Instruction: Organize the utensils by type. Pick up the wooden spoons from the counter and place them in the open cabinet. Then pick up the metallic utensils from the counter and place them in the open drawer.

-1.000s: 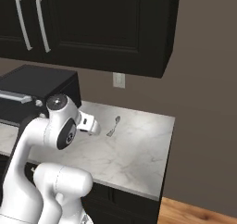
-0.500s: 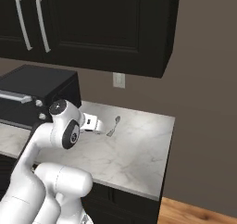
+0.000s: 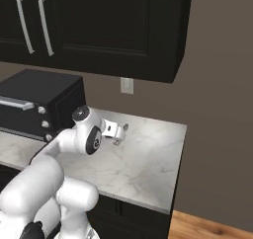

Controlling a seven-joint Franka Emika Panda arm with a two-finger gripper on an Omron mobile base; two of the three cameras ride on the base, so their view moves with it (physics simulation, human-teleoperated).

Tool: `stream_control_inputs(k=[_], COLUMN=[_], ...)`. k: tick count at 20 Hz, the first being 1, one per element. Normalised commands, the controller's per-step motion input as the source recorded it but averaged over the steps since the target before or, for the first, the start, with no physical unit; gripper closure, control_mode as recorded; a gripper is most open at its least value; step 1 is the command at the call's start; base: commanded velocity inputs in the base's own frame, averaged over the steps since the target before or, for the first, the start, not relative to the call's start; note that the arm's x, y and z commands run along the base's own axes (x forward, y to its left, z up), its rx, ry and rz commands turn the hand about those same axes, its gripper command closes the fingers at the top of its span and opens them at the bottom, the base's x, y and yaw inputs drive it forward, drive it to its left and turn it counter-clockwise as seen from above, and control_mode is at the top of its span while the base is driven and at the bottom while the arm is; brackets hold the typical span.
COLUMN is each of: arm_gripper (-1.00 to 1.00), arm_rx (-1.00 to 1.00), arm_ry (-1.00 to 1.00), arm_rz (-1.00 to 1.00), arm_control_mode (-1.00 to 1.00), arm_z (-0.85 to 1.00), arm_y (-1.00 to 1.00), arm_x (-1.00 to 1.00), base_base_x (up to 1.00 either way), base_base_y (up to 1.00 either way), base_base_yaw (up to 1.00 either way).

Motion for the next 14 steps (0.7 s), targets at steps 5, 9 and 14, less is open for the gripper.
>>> stream_control_inputs(k=[5, 9, 14], arm_gripper=[-1.00, -1.00, -1.00], arm_rx=[0.03, 0.03, 0.03], arm_ry=[0.08, 0.00, 0.00], arm_rz=[0.00, 0.00, 0.00], arm_control_mode=[-1.00, -1.00, -1.00], arm_z=[-0.20, -0.21, -0.17], arm_y=[-0.06, 0.00, 0.00], arm_x=[0.41, 0.23, 0.29], base_base_x=[0.00, 0.00, 0.00], base_base_y=[0.00, 0.00, 0.00], base_base_yaw=[0.00, 0.00, 0.00])
